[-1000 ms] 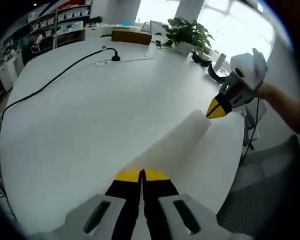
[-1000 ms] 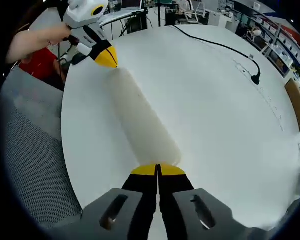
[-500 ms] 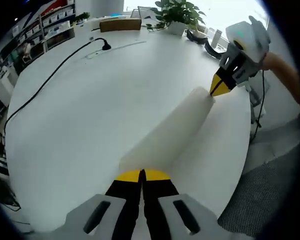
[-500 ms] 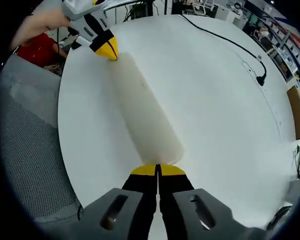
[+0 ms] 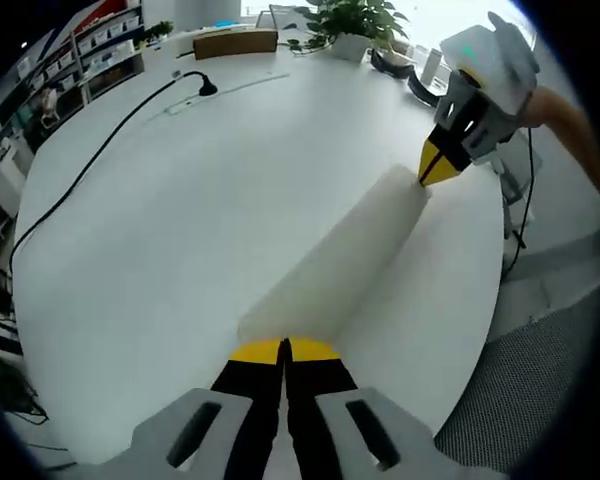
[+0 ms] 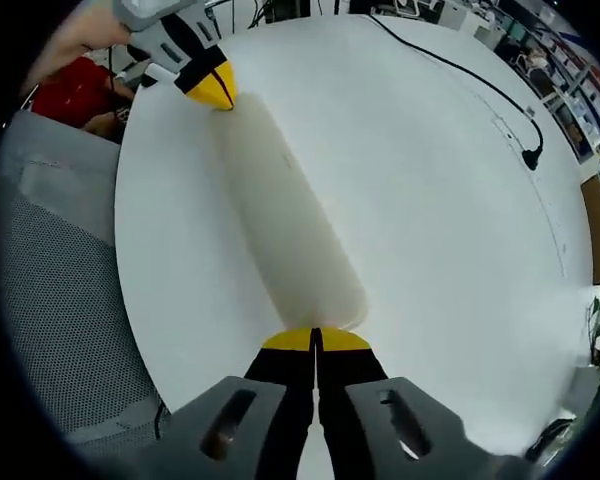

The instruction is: Arrange the utensils inside the cutlery case until each visible utensil rests in its matching compartment.

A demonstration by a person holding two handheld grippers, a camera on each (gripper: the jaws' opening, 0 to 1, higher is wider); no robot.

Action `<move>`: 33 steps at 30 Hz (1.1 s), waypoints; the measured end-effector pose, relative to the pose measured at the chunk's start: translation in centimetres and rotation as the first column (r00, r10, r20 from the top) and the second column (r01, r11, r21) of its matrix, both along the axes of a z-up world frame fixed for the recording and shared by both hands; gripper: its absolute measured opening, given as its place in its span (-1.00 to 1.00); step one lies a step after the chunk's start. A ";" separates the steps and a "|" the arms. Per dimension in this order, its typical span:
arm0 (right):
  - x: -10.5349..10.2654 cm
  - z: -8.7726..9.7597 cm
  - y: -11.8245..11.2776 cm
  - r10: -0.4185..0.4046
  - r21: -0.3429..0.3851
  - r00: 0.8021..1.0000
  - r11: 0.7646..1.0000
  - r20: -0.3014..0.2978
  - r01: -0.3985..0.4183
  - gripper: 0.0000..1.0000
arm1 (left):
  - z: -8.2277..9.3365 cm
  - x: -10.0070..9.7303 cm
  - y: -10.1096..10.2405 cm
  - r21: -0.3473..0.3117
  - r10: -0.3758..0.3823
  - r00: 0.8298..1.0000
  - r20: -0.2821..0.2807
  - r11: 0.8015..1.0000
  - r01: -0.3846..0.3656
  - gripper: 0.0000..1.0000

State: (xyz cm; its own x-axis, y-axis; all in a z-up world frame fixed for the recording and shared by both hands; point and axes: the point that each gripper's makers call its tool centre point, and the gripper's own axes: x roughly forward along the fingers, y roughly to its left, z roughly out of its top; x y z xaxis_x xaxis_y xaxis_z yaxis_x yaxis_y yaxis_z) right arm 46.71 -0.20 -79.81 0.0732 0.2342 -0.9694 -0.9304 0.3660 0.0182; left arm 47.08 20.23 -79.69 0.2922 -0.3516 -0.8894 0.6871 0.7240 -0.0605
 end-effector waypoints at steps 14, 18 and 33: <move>0.0 -0.9 0.1 0.127 -0.089 0.992 0.988 -0.003 -0.126 -1.00 | 0.2 -0.1 -0.1 0.029 -0.018 1.000 0.008 0.999 0.018 -1.00; 0.1 -0.4 0.2 -0.013 -0.008 1.000 1.000 -0.028 0.013 -1.00 | 0.2 0.1 -0.1 0.046 -0.047 0.999 0.002 0.998 0.047 -1.00; 2.3 -0.2 1.6 -0.063 0.012 0.998 0.998 -0.018 0.064 -1.00 | 0.0 1.7 0.4 0.036 -0.014 1.000 0.020 0.999 0.013 -1.00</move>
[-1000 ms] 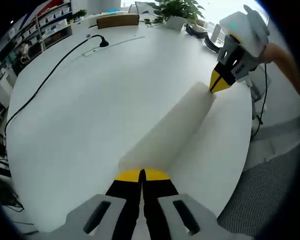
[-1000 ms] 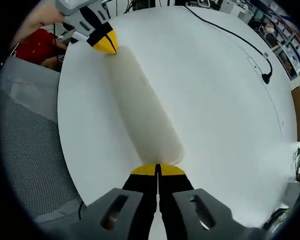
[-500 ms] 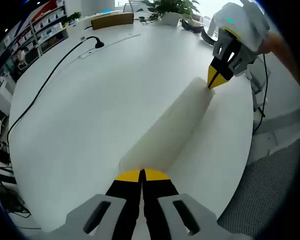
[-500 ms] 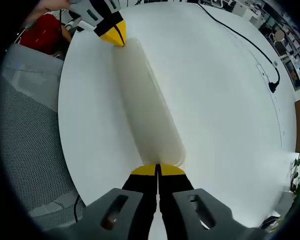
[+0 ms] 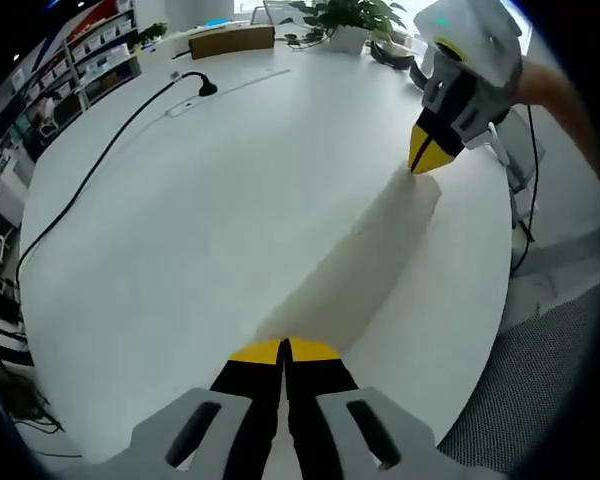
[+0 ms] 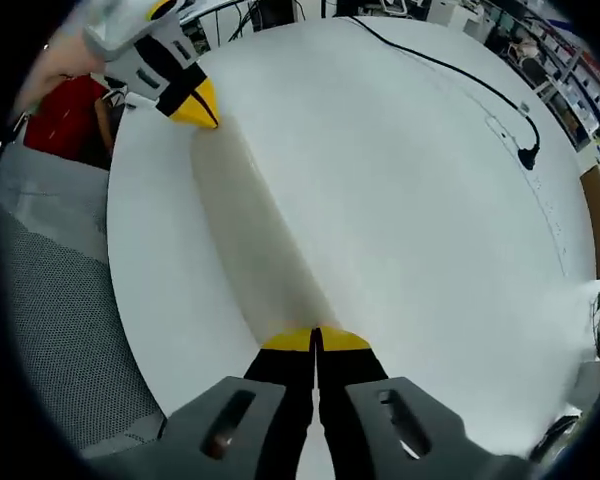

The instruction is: Arrange the utensils inside the cutlery case until each visible utensil rests in its matching compartment.

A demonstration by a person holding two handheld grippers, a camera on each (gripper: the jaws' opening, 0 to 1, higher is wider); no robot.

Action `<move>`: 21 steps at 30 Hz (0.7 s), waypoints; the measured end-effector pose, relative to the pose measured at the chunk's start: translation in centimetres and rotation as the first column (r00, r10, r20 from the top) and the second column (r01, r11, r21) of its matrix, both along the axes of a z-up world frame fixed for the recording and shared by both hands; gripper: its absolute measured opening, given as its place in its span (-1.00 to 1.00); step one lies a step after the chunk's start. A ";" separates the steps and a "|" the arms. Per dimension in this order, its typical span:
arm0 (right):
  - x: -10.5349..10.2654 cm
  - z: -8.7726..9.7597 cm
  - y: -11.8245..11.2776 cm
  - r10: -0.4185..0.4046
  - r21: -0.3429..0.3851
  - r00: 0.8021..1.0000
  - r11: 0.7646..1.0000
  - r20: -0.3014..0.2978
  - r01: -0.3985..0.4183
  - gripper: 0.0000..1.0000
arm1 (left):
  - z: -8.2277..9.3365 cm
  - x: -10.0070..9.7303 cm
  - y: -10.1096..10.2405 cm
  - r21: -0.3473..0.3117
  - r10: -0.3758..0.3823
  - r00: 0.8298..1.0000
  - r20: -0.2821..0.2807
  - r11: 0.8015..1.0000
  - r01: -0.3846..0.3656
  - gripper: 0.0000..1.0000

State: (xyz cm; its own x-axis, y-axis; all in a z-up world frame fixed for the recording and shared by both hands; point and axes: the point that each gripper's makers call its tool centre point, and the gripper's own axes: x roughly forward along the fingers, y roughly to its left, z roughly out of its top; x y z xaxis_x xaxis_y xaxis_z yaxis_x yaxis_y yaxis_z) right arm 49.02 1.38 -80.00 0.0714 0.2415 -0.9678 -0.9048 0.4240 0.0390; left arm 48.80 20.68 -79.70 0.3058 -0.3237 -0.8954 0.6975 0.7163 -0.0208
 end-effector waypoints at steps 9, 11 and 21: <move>0.4 -0.3 -1.3 0.087 -0.116 0.995 0.989 -0.041 -0.091 -1.00 | -0.3 0.1 -0.1 0.020 -0.012 0.999 -0.053 1.000 0.013 -1.00; 0.5 -0.4 -0.9 0.012 -0.134 1.000 0.991 -0.027 -0.015 -1.00 | -0.3 0.0 -0.1 0.022 -0.010 0.998 -0.063 1.000 0.011 -1.00; -0.1 -0.3 -0.1 0.033 -0.125 0.999 0.992 -0.012 -0.034 -1.00 | 0.1 0.7 0.2 0.013 0.029 0.997 -0.077 1.000 -0.028 -1.00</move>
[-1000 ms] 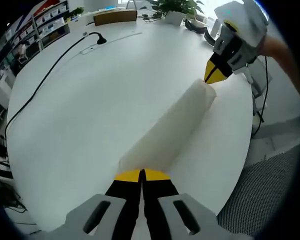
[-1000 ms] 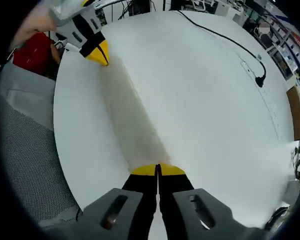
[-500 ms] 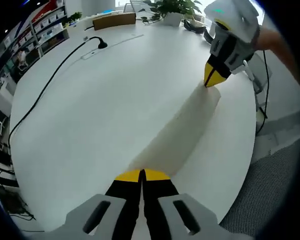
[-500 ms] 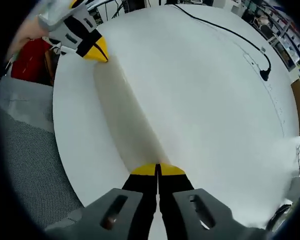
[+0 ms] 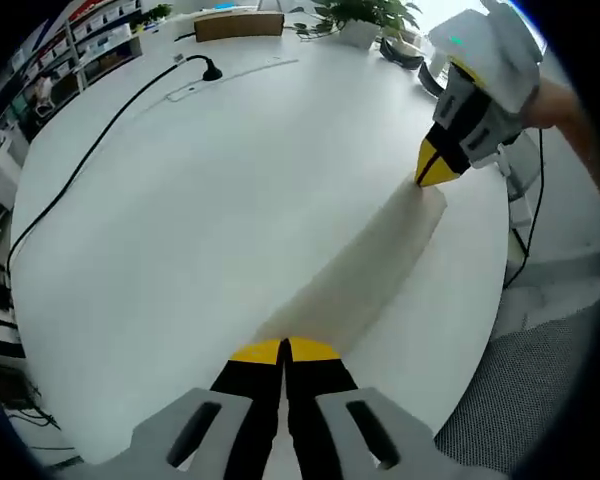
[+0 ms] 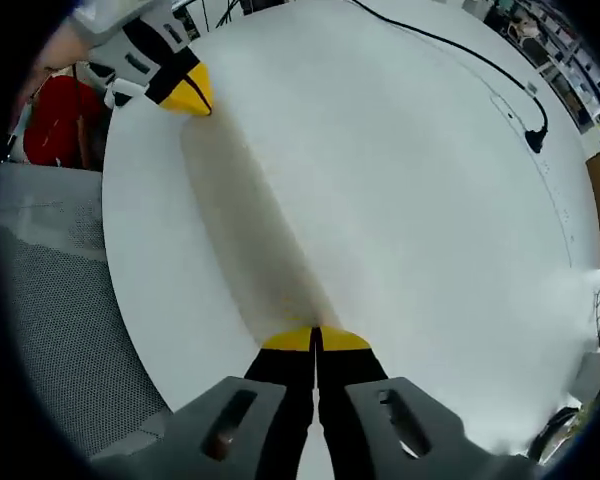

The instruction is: Arrange the utensils inside the cutlery case until each visible utensil rests in its matching compartment.

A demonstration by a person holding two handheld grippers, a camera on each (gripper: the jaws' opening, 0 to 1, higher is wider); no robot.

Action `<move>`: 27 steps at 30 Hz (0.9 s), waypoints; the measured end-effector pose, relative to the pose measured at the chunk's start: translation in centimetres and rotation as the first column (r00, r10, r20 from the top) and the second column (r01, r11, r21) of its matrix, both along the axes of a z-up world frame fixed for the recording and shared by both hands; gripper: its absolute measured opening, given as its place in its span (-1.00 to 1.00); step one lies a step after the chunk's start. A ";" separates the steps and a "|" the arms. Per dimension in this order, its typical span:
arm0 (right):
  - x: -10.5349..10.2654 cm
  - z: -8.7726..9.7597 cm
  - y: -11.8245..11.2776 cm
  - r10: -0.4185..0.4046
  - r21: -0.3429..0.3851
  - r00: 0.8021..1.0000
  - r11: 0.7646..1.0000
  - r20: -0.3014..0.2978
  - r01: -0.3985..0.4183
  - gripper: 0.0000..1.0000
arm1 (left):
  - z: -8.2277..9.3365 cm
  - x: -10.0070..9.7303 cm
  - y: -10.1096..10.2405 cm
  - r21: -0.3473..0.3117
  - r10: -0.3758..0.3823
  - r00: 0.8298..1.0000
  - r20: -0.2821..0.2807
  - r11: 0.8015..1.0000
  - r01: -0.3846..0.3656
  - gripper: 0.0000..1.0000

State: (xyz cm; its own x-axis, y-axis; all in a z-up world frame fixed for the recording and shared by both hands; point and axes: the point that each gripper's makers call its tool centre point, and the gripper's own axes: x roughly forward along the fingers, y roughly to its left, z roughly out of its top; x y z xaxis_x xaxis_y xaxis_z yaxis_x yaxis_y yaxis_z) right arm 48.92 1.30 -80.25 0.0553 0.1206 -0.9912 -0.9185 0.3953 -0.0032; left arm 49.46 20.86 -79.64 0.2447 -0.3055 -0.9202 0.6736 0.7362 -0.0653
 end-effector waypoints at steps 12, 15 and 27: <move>-0.4 0.0 0.4 0.029 -0.026 1.000 0.999 0.007 -0.029 -1.00 | -0.4 0.5 -0.7 0.051 -0.065 0.997 -0.047 0.996 0.068 -1.00; -0.4 0.0 0.2 0.025 0.001 1.000 1.000 0.011 -0.025 -1.00 | -0.5 0.6 -0.6 0.053 -0.077 0.993 -0.085 0.995 0.082 -1.00; -0.3 -0.1 0.3 0.007 0.039 1.000 0.999 0.026 -0.008 -1.00 | -0.4 0.3 -0.5 0.050 -0.038 0.990 -0.137 0.998 0.045 -1.00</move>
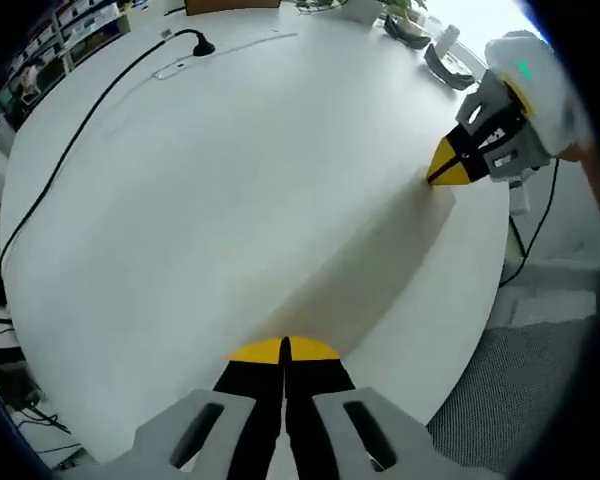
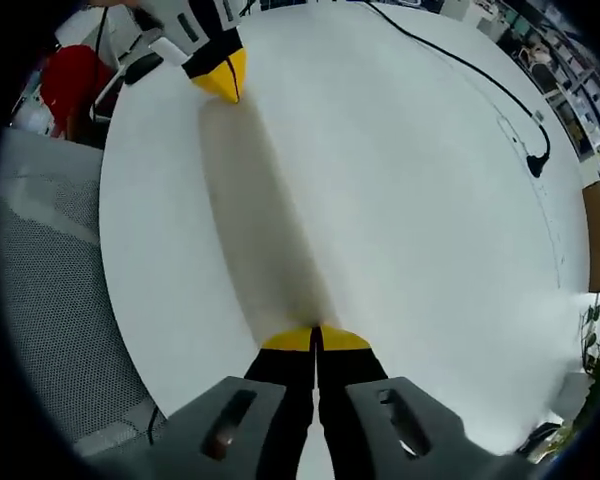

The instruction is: Arrange the utensils inside the cutlery case until each visible utensil rests in its matching compartment.

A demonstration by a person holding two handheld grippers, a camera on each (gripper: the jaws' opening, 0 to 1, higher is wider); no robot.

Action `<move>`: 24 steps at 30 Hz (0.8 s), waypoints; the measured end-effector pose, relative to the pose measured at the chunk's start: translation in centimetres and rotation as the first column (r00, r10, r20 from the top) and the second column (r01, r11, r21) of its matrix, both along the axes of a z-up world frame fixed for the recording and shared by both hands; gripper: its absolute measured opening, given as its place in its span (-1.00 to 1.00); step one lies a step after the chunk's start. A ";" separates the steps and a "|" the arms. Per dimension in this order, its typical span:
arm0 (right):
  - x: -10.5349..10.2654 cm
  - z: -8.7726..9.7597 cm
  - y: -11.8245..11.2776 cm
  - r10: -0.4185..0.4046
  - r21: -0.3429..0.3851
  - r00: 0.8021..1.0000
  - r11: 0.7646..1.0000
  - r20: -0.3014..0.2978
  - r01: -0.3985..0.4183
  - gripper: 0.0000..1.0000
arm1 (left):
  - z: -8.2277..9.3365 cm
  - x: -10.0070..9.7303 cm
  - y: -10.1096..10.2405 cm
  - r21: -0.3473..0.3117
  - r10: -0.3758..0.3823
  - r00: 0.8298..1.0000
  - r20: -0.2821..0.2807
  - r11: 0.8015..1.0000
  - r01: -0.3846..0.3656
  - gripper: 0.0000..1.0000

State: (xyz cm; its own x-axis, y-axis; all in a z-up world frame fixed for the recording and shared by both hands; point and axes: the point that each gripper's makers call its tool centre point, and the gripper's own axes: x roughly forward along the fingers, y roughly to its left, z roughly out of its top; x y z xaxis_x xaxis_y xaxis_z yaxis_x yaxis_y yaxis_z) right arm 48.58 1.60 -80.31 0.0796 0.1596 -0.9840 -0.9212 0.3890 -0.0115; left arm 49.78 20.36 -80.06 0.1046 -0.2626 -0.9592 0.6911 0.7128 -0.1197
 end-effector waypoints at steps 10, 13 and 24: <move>0.0 0.2 -0.1 -0.005 0.028 1.000 1.000 -0.019 0.006 -1.00 | 0.3 -0.4 0.2 -0.041 0.102 0.994 -0.034 0.994 -0.104 -1.00; 1.2 1.3 1.7 -0.063 0.102 0.996 0.993 0.065 0.056 -1.00 | 1.7 0.6 -2.6 -0.136 0.043 0.998 0.054 0.990 -0.036 -1.00; 0.0 0.0 8.5 -0.061 0.194 0.995 0.978 -0.084 0.076 -1.00 | 0.5 0.2 -5.4 -0.179 0.037 0.999 -0.010 0.983 -0.038 -1.00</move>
State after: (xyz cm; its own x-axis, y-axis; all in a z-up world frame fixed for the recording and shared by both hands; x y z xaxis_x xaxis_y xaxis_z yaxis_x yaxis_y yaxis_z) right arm 48.60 10.07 -80.31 0.0223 0.3477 -0.9373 -0.8873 0.4388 0.1417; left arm 50.00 14.99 -79.55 0.1119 -0.4265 -0.8975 0.6632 0.7047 -0.2522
